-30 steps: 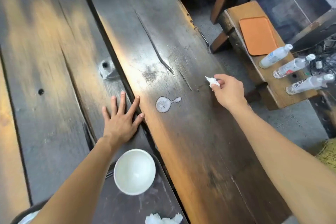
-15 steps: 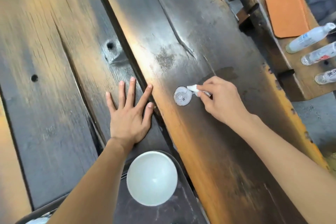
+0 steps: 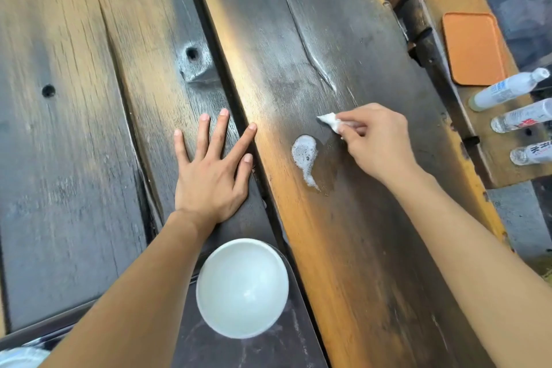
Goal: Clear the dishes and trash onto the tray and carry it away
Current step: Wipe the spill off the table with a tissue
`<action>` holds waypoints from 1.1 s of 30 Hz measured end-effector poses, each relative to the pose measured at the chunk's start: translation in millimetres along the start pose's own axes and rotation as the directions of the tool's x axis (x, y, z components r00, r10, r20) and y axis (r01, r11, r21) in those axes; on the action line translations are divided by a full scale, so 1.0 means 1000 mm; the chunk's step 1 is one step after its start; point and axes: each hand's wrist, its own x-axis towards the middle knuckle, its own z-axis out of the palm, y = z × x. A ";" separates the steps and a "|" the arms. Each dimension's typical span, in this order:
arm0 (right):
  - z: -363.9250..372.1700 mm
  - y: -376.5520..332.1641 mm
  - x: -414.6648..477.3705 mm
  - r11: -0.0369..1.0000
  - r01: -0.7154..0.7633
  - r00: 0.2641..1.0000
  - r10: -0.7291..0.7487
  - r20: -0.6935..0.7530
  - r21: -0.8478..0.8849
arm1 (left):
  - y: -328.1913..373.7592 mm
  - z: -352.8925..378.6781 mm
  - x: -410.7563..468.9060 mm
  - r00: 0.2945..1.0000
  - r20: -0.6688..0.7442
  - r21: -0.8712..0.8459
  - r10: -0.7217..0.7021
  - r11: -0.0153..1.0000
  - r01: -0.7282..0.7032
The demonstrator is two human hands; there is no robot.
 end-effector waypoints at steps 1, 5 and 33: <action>0.004 -0.003 0.002 0.998 0.032 0.999 -0.031 0.017 -0.045 | 0.000 0.000 0.000 1.000 -0.002 -0.001 -0.003 1.000 0.003; 0.009 -0.013 -0.021 0.961 0.253 0.962 -0.238 0.131 -0.113 | 0.000 0.001 0.001 1.000 0.003 -0.003 -0.008 1.000 0.008; -0.013 -0.011 -0.028 0.895 0.437 0.747 -0.416 0.518 0.090 | 0.001 0.000 0.000 1.000 -0.007 0.007 -0.009 1.000 0.009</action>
